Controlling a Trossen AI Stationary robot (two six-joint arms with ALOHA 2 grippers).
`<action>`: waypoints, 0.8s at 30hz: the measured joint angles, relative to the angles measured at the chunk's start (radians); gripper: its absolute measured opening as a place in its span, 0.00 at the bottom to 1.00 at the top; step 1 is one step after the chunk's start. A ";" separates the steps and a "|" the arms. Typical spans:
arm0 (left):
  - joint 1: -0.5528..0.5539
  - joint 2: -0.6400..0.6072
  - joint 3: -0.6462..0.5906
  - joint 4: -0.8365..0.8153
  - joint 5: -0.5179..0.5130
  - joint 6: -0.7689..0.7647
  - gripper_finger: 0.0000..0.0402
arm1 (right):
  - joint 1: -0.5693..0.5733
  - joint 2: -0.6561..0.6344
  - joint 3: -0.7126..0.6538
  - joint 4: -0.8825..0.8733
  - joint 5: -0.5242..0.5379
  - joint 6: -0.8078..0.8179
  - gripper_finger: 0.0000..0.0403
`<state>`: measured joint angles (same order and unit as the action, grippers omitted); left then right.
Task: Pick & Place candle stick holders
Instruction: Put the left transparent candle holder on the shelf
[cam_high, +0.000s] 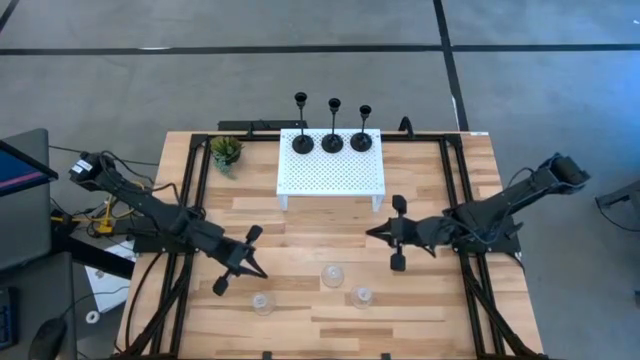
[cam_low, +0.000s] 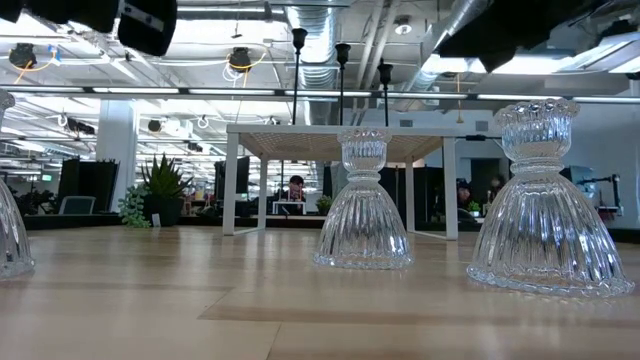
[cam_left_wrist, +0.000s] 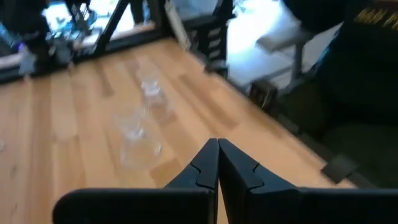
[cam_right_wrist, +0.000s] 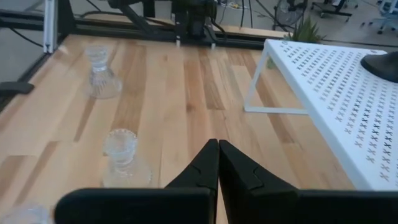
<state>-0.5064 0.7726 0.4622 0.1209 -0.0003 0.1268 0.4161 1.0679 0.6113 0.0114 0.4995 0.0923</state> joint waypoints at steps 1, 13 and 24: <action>0.001 0.002 0.000 -0.013 -0.004 0.000 0.01 | -0.004 0.011 0.000 0.007 0.000 -0.001 0.00; 0.002 -0.119 0.000 -0.193 0.011 0.037 0.01 | -0.055 0.046 0.000 0.049 -0.003 -0.018 0.00; 0.002 -0.288 -0.166 -0.178 0.012 0.052 0.01 | -0.093 0.045 0.000 0.085 -0.004 -0.024 0.00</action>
<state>-0.5041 0.4848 0.2958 -0.0575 0.0116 0.1791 0.3230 1.1126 0.6113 0.0962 0.4953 0.0685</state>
